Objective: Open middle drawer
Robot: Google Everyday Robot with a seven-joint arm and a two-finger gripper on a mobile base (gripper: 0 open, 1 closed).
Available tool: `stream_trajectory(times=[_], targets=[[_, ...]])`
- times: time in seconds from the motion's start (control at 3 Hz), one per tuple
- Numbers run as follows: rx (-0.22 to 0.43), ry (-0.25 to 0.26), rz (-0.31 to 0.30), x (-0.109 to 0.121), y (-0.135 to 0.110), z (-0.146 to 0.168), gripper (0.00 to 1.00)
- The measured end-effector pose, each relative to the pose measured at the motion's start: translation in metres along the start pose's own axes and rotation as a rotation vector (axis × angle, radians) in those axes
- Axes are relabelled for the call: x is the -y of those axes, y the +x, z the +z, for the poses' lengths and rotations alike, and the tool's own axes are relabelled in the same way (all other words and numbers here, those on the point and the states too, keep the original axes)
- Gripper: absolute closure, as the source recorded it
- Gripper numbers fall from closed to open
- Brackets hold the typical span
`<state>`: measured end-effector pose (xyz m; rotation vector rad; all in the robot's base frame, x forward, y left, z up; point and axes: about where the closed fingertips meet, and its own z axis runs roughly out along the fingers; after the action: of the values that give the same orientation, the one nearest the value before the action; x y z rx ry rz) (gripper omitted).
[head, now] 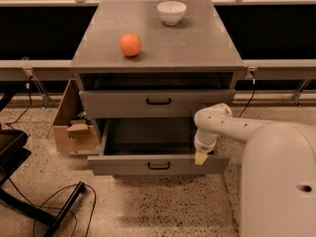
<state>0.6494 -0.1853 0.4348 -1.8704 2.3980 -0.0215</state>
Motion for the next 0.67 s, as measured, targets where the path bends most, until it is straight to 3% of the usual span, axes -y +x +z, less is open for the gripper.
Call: stream_trajectory(times=[0.33, 0.67], targets=[[0.018, 0.069, 0.031, 0.0006, 0.0143, -0.0225, 1.00], [0.018, 0.069, 0.031, 0.0006, 0.0142, -0.0234, 1.00]])
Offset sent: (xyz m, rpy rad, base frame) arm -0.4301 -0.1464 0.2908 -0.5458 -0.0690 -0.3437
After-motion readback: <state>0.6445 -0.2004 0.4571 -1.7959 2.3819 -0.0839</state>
